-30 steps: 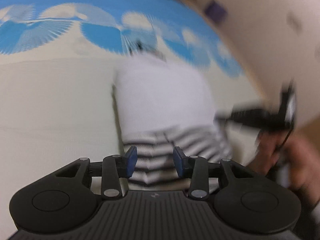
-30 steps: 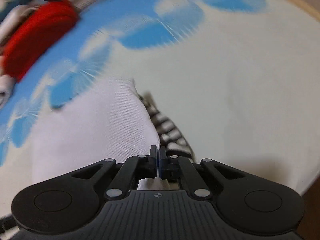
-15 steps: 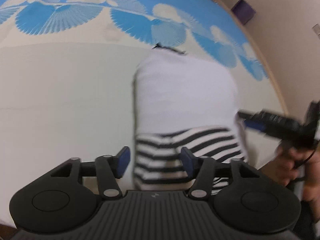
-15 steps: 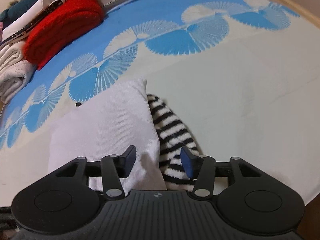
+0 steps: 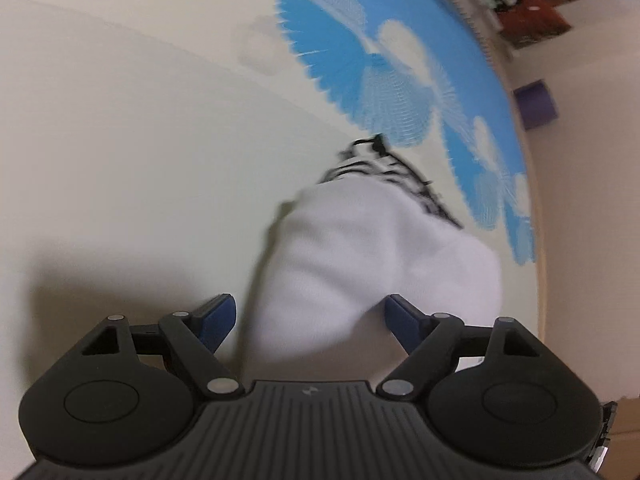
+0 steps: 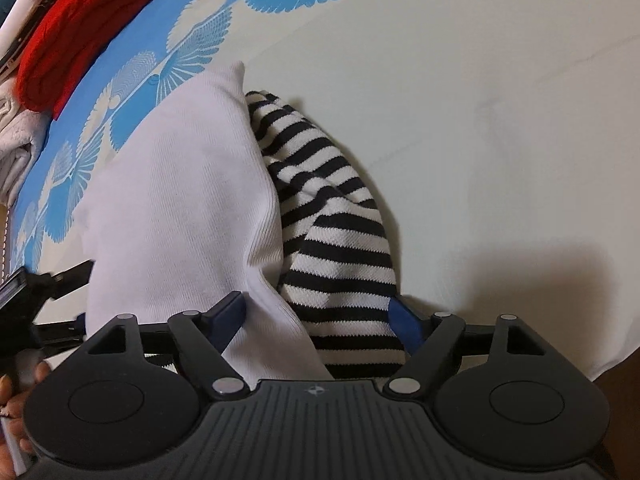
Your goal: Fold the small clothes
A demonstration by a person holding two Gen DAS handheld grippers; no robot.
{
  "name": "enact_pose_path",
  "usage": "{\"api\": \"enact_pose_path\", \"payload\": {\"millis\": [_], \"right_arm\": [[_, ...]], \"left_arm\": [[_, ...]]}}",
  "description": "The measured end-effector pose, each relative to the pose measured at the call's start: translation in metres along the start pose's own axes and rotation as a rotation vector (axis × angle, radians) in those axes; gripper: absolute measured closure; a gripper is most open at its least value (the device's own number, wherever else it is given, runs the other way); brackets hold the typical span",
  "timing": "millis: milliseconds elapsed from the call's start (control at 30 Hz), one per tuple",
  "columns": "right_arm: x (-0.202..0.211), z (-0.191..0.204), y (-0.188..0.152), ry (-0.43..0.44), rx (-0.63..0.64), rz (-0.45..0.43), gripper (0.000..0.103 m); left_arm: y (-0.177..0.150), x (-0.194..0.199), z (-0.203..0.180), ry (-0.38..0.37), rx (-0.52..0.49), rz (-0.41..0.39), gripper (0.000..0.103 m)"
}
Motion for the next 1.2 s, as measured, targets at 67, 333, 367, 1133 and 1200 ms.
{"api": "enact_pose_path", "payload": {"millis": [67,333,367,1133,1200], "right_arm": [[-0.003,0.004,-0.001,-0.004,0.011,-0.002,0.024],[-0.006,0.028,-0.002,0.036,0.046,-0.043,0.082],[-0.004,0.032,-0.002,0.045,0.046,-0.057,0.084],[-0.075,0.188,0.018,0.173,0.262,-0.278,0.088],[-0.081,0.188,0.020,0.149,0.244,-0.269,0.088]], "left_arm": [[0.000,-0.008,-0.008,-0.018,-0.024,-0.006,0.017],[0.003,0.009,-0.039,0.092,-0.226,-0.095,0.066],[0.005,0.020,-0.046,0.102,-0.267,-0.130,0.067],[0.060,0.137,0.034,0.276,-0.261,-0.355,0.055],[0.052,0.118,0.038,0.281,-0.284,-0.258,0.055]]}}
Point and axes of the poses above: each gripper's, at about its wrist camera, not at the fingertips, and x roughly against the way its jaws point, z to its left, y to its top, the point moved 5 cm from there along -x, roughly the way its jaws point, and after that the axes turned 8 degrees about -x, right-handed, at the moved point
